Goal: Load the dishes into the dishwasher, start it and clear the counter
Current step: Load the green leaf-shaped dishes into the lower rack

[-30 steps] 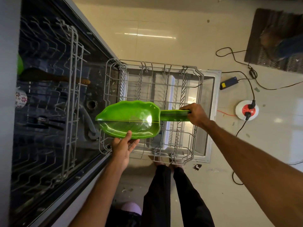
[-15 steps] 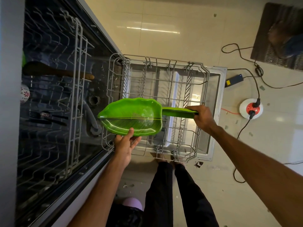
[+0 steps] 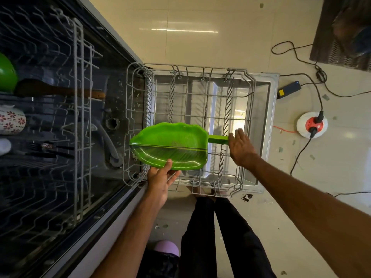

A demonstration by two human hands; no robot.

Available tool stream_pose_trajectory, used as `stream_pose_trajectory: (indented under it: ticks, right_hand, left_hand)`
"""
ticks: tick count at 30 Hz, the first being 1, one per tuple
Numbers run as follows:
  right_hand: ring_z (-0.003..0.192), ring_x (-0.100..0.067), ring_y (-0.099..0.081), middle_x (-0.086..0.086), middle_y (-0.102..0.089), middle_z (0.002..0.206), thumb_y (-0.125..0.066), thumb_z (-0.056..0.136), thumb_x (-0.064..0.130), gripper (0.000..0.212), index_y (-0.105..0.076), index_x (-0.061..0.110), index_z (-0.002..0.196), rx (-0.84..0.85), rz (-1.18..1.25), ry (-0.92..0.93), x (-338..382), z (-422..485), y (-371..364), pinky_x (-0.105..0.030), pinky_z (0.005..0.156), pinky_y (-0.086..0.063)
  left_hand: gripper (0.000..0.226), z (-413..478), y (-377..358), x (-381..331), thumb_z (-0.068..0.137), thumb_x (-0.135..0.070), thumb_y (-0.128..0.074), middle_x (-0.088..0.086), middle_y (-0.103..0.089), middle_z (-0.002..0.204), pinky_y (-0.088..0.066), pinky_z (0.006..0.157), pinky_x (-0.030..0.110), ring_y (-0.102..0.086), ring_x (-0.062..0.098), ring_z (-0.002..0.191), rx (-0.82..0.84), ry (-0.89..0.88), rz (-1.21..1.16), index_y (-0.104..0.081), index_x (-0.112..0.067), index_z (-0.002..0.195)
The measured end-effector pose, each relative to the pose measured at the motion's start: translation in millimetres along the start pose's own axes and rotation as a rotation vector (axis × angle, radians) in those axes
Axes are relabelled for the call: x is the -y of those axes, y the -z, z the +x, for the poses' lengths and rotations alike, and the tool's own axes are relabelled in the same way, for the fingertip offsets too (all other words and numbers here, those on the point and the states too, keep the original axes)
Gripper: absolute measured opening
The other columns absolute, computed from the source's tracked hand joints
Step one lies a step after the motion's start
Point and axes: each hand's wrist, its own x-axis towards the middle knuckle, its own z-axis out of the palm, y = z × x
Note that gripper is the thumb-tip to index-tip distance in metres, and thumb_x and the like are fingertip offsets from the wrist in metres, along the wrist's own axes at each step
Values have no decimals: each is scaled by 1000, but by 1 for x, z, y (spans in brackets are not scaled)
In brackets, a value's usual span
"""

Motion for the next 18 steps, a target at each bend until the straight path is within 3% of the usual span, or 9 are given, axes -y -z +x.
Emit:
stream_pose_trajectory:
  ticks: [3,5,7,9,10,12,14,16,18]
  right_hand:
    - [151,-48,-14,-37,-19,158,-38,104,21,68,-7,-14,153,11,73,32,-5,1,0,-52,126,-12]
    - [147,-45,-25,-34,-31,153,-48,100,16,63,-22,-13,150,1,265,9,-7,-2,20,-44,124,-19]
    - [133,-41,-46,-27,-50,139,-55,98,10,44,-46,-9,137,-137,706,-41,-9,-6,45,-39,111,-35]
    - [122,-35,-58,-21,-62,131,-49,106,23,36,-58,0,132,-283,1110,-94,-8,-11,75,-43,104,-45]
    - [119,-30,-62,-17,-66,128,-46,108,31,38,-61,4,130,-291,1329,-94,-8,-15,92,-44,103,-49]
    - [112,-16,-67,-8,-70,123,-49,106,36,35,-63,12,128,-252,1621,-27,-13,-18,123,-35,96,-54]
    - [102,-8,-67,-6,-71,119,-61,101,27,33,-63,11,130,-228,1471,73,-24,-16,144,-21,91,-54]
    - [104,-15,-64,-10,-68,122,-66,97,17,37,-62,8,134,-221,1069,127,-39,-3,156,-28,95,-52]
    - [109,-26,-62,-14,-67,121,-63,95,6,36,-64,7,131,-226,843,117,-51,10,160,-38,95,-50]
  left_hand:
    - [18,1,-8,-1,97,-4,-62,7,-69,114,-64,72,33,-68,27,101,6,6,-4,-60,-17,109]
    - [17,2,-14,-3,97,-4,-62,6,-69,112,-64,71,33,-67,27,101,13,7,-13,-61,-18,107]
    - [18,5,-21,-5,96,-5,-62,6,-69,113,-63,69,32,-68,25,100,25,1,-9,-61,-18,110]
    - [23,11,-30,-6,96,-6,-64,6,-69,118,-62,67,31,-69,25,101,54,-16,8,-61,-18,114]
    - [24,16,-35,-7,95,-6,-65,7,-69,120,-62,68,30,-69,26,102,70,-26,31,-61,-19,115]
    - [23,25,-50,-11,95,-8,-67,9,-69,123,-61,70,31,-70,27,105,98,-55,106,-61,-21,114]
    - [22,34,-67,-18,94,-11,-69,13,-67,125,-61,71,32,-69,29,108,134,-94,207,-59,-19,113]
    - [24,42,-84,-25,94,-13,-69,16,-64,124,-63,72,34,-68,29,107,196,-127,304,-55,-13,114]
    - [20,46,-101,-30,96,-13,-66,14,-63,117,-63,76,34,-68,27,104,270,-171,384,-54,-10,112]
